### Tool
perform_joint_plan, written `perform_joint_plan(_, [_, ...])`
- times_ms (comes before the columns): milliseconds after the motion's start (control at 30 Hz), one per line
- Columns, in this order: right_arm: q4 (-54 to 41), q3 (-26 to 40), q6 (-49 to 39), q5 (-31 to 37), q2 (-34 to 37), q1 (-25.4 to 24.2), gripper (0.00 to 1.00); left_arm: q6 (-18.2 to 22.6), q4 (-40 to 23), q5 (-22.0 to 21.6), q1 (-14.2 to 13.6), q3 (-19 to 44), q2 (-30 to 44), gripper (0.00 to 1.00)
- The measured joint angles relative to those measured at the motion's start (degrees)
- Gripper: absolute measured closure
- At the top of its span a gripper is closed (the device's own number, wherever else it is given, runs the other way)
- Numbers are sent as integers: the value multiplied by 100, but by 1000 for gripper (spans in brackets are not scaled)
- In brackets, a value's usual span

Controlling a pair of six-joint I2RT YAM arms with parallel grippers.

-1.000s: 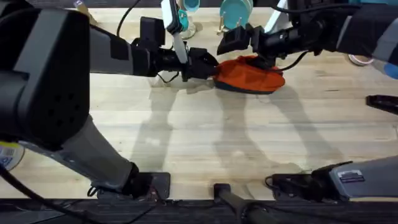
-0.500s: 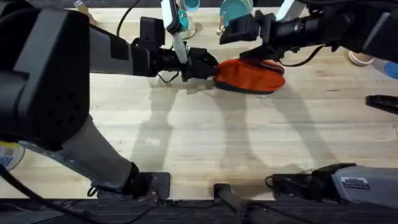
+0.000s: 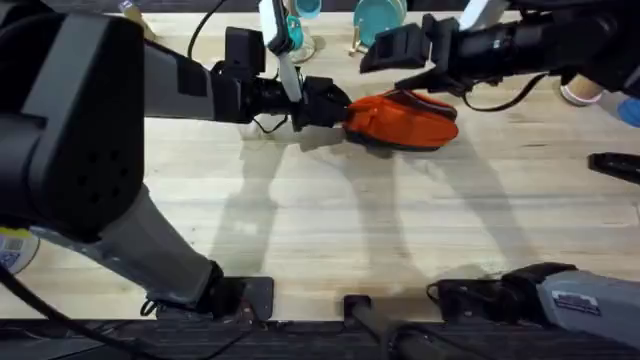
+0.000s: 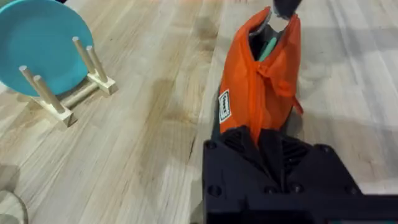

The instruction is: Unzip the bag, pick up the pens from the table one at a time and place them inside, then zip the bag closed.

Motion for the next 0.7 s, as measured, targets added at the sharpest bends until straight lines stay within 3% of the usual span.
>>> perform_joint_plan(433, [-711,-2,686,2830,-964,1238,4,0,0,0,0,0,0,959])
perform_joint_plan(700, [-1111,-4,1453,4409,-1042,2135,5,-1,0,0,0,0,-1,960])
